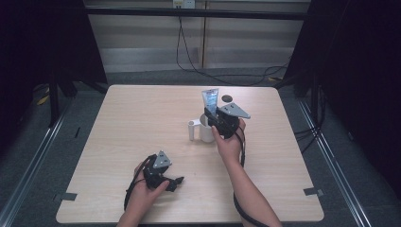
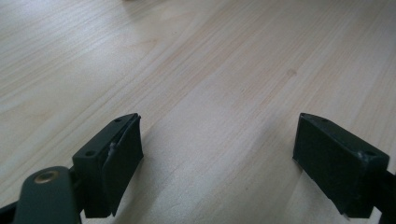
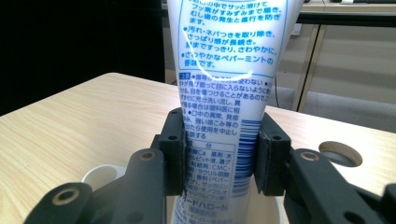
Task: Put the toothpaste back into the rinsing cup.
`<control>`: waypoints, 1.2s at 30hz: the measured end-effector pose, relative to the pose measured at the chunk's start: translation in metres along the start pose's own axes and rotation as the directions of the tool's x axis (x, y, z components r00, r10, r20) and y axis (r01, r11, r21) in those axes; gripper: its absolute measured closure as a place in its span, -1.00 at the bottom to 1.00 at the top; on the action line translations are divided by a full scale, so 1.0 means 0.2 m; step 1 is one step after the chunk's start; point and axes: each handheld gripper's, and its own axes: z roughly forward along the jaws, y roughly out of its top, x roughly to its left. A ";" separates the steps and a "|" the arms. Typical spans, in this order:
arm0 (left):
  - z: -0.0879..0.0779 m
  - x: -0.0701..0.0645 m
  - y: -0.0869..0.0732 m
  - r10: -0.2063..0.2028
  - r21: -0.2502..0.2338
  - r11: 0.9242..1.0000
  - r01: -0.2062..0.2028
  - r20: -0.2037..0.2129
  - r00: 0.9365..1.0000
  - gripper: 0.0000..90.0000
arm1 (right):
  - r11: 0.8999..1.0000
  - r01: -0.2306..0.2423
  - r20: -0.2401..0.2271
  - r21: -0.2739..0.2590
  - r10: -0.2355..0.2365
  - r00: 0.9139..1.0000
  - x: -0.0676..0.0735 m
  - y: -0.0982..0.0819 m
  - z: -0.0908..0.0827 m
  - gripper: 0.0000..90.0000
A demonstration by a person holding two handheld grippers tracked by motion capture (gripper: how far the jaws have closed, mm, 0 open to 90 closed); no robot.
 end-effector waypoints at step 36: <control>0.00 0.00 0.00 -0.002 0.000 1.000 0.002 0.000 1.000 -0.66 | 0.997 0.005 0.001 0.073 -0.005 1.000 -0.02 -0.07 -0.02 0.28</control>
